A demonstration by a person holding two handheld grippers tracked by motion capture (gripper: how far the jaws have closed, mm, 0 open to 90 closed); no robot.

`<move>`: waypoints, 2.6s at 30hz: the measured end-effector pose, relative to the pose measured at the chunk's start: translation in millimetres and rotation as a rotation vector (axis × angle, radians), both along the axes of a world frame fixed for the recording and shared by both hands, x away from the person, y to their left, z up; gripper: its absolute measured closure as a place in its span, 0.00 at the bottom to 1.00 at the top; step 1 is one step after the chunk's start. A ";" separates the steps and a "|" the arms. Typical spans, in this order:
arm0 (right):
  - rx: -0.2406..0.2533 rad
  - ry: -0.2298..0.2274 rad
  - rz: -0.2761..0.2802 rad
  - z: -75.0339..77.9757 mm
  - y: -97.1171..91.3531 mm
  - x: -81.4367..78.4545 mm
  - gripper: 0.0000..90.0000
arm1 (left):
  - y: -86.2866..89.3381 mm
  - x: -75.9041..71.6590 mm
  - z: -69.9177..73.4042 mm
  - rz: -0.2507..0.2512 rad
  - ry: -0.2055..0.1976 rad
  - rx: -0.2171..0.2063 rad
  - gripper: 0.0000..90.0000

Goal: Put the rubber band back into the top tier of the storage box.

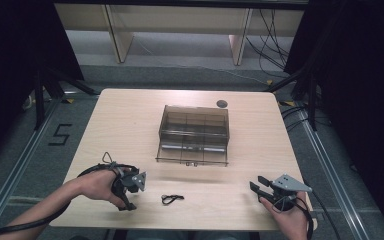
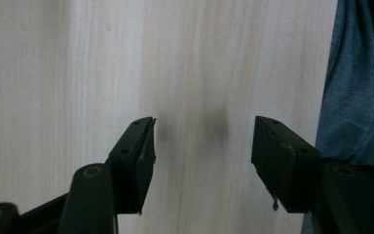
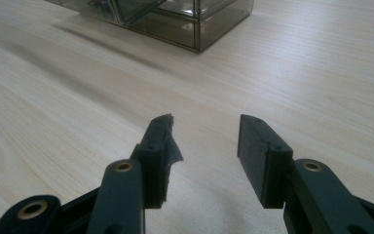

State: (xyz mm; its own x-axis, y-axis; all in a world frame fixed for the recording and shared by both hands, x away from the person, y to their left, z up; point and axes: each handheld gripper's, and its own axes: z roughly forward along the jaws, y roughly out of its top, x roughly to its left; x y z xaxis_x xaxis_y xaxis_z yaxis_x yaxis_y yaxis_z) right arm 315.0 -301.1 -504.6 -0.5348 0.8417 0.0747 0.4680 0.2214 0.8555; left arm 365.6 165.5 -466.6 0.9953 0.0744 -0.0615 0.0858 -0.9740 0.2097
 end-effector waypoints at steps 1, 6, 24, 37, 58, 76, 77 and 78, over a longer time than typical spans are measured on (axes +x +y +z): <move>0.000 0.000 0.000 0.0 0.0 0.0 0.64 | -0.9 0.8 0.7 0.000 -0.001 0.001 0.46; -0.012 -0.003 0.007 0.3 -0.2 0.4 0.64 | -6.3 3.4 2.1 -0.004 -0.013 -0.015 0.45; 0.013 0.013 -0.004 0.1 1.9 -0.6 0.64 | -26.1 5.6 4.6 -0.034 -0.017 -0.006 0.45; 0.011 0.006 -0.002 -0.2 0.5 0.3 0.64 | -38.2 7.6 5.4 -0.053 -0.015 -0.007 0.44; 0.012 0.012 0.001 -0.5 1.0 0.2 0.64 | -53.4 12.5 8.9 -0.066 -0.017 -0.024 0.44; 0.003 0.020 0.003 0.3 1.0 -0.8 0.64 | -77.9 13.3 9.5 -0.079 -0.003 -0.042 0.44; 0.003 0.020 0.003 0.3 1.0 -0.8 0.64 | -79.2 14.4 10.0 -0.093 -0.010 -0.034 0.44; 0.010 0.012 0.000 -0.3 1.5 -0.5 0.64 | -80.4 13.9 9.5 -0.087 -0.001 -0.038 0.44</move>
State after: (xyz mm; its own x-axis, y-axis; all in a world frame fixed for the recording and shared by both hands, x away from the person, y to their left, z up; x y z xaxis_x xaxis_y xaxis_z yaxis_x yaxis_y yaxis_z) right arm 314.5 -299.6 -505.0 -0.5338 0.8409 0.0894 0.4779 0.2127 0.8523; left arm 379.5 85.2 -457.1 0.9980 -0.0142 -0.0613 0.0013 -0.9691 0.2466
